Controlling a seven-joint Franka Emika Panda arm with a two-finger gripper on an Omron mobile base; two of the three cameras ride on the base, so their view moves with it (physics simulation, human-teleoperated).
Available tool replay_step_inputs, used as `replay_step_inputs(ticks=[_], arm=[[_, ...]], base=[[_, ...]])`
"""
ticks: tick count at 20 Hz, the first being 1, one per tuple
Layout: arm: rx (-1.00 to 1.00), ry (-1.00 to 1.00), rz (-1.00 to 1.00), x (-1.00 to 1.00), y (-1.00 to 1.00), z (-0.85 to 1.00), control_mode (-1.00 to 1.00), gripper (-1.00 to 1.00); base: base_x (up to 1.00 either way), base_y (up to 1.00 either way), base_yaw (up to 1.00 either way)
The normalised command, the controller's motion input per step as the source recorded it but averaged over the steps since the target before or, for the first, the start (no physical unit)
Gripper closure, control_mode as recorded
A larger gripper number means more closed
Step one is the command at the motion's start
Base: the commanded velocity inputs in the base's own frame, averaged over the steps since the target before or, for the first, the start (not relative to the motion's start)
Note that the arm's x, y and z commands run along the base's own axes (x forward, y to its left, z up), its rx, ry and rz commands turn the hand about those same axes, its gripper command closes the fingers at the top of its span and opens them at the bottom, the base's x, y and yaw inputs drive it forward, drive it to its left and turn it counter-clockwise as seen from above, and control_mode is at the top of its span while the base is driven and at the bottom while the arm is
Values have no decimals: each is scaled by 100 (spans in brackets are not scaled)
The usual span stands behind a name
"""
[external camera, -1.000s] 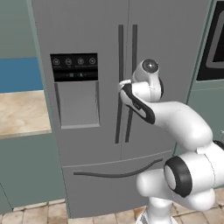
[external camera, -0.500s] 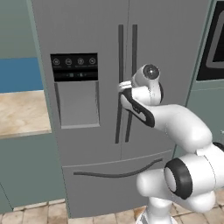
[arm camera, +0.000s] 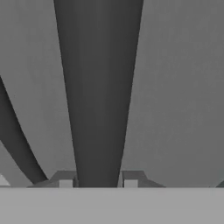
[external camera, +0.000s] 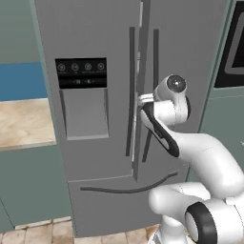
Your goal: Gather the lemon wedge and squash from the fridge and place them on a tray on the dining counter. Then gather the chicken drumstick and steak from the fridge and place them on the other tray.
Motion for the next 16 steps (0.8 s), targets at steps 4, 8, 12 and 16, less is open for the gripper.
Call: replay_step_inputs(ticks=[4,8,12,16], arm=[[0,0,-1,-76,-74,22,-100,100],[0,0,0,-73,-88,23,-100,100],[0,1,0,-71,-88,19,-100,100],[0,3,-1,-45,-54,7,-100,-100]], base=[[0,0,0],[0,0,0],[0,0,0],[0,0,0]])
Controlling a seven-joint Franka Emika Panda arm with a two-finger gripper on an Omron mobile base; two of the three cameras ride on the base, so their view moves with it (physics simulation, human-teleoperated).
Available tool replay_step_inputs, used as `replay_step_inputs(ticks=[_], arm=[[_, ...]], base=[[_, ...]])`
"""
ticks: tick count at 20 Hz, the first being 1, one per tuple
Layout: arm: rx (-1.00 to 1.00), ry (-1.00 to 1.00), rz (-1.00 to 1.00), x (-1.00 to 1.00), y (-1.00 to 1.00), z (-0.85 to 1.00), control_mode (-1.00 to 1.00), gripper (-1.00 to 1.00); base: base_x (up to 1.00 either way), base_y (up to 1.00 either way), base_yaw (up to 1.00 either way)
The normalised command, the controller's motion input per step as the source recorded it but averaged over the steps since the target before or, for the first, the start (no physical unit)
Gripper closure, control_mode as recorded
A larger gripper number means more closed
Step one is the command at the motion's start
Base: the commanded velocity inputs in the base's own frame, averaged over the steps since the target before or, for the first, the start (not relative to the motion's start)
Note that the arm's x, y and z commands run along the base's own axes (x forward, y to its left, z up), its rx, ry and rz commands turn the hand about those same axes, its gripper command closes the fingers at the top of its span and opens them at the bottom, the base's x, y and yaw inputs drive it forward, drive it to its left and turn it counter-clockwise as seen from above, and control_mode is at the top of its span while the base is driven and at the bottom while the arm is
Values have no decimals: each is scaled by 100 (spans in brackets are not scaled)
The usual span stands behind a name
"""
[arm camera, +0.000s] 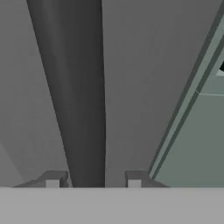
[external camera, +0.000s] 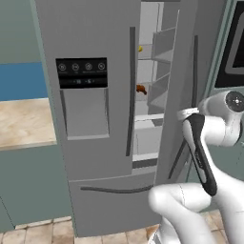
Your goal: Gather the lemon wedge and squash from the fridge and place them on a tray on the dining counter. Then gather the chicken drumstick and steak from the fridge and place them on the other tray.
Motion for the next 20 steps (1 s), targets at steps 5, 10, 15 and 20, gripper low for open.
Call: replay_step_inputs(ticks=[5,10,15,20], arm=[[0,-9,-1,-72,0,2,-100,-100],[-2,-3,-3,-91,29,20,-100,-100],[-10,0,-1,-62,78,20,-100,-100],[-16,6,0,-11,100,6,-100,-100]], base=[[0,0,0],[0,0,0],[0,0,0],[0,0,0]])
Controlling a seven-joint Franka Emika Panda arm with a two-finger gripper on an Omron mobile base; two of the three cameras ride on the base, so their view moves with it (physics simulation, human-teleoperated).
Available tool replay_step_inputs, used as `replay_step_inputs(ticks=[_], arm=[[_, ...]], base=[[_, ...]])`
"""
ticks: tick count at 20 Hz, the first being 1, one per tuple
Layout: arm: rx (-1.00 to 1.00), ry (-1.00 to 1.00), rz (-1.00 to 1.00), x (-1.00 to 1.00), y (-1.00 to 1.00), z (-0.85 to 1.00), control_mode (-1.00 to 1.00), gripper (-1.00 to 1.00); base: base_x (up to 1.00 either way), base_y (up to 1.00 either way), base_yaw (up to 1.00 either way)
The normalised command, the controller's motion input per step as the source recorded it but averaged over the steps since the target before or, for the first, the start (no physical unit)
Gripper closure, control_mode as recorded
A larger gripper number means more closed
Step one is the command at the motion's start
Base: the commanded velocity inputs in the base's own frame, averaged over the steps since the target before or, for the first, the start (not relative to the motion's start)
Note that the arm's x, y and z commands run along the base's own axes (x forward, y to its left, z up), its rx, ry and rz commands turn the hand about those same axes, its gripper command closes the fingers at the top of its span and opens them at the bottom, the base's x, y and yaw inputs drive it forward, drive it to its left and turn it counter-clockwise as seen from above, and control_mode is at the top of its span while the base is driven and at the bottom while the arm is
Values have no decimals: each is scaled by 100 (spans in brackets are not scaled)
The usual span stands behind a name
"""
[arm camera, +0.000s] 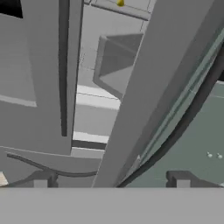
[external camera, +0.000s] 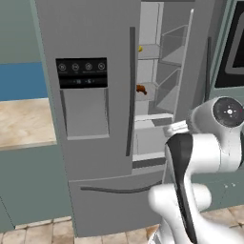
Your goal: Gather the lemon wedge and squash from the fridge and place them on a tray on the dining counter. Then gather the chicken drumstick and steak from the fridge and place them on the other tray.
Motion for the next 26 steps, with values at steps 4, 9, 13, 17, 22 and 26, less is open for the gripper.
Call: replay_step_inputs(ticks=[4,9,13,17,22,26], arm=[[-18,9,0,33,88,0,-100,-100],[-14,8,-1,80,37,0,-100,-100],[-16,1,-3,75,2,0,-100,-100],[-10,6,-3,77,-15,-2,-100,-100],[-4,10,-3,56,-49,0,-100,-100],[-1,9,0,15,-67,0,-100,-100]], base=[[0,0,0],[0,0,0],[0,0,0],[0,0,0],[0,0,0],[0,0,0]])
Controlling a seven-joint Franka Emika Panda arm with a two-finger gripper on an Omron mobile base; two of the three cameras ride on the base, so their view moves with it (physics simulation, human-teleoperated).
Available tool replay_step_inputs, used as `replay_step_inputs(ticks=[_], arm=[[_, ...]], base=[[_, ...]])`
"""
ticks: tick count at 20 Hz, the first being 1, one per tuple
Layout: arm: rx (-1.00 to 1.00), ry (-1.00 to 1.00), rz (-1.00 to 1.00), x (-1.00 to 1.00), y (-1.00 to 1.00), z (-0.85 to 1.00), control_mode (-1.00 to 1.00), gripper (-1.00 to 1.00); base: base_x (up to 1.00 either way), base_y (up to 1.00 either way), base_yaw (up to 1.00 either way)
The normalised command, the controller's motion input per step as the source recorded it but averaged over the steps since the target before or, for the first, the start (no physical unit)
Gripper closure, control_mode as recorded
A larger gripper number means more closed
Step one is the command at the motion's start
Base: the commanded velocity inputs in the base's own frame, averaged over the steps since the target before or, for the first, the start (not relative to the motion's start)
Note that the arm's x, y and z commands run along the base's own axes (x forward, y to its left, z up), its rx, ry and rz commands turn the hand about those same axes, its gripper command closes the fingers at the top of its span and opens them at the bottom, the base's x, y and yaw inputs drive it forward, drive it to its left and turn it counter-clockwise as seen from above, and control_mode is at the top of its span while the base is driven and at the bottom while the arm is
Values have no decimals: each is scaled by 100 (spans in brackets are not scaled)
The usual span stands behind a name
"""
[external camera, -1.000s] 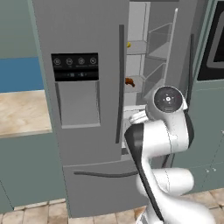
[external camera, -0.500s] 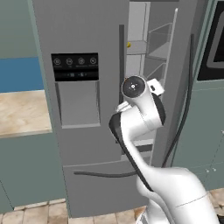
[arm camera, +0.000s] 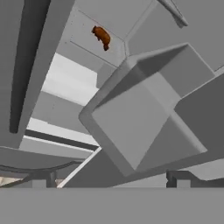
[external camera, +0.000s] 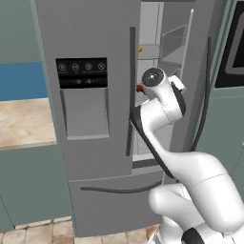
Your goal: Gather the lemon wedge and squash from the fridge and place them on a tray on the dining counter. Then gather the chicken drumstick and steak from the fridge and place them on the other tray.
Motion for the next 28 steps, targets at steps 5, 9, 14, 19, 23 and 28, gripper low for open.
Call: replay_step_inputs(ticks=[5,9,14,19,23,28], arm=[[0,2,-1,-31,-73,0,-100,-100],[0,1,-2,-45,-82,0,-100,-100],[0,6,0,-25,-99,0,-100,-100],[0,6,0,-20,-100,0,-100,-100],[0,6,0,-13,-100,0,-100,-100],[0,6,0,-7,-97,0,-100,-100]], base=[[0,0,0],[0,0,0],[0,0,0],[0,0,0],[0,0,0],[0,0,0]])
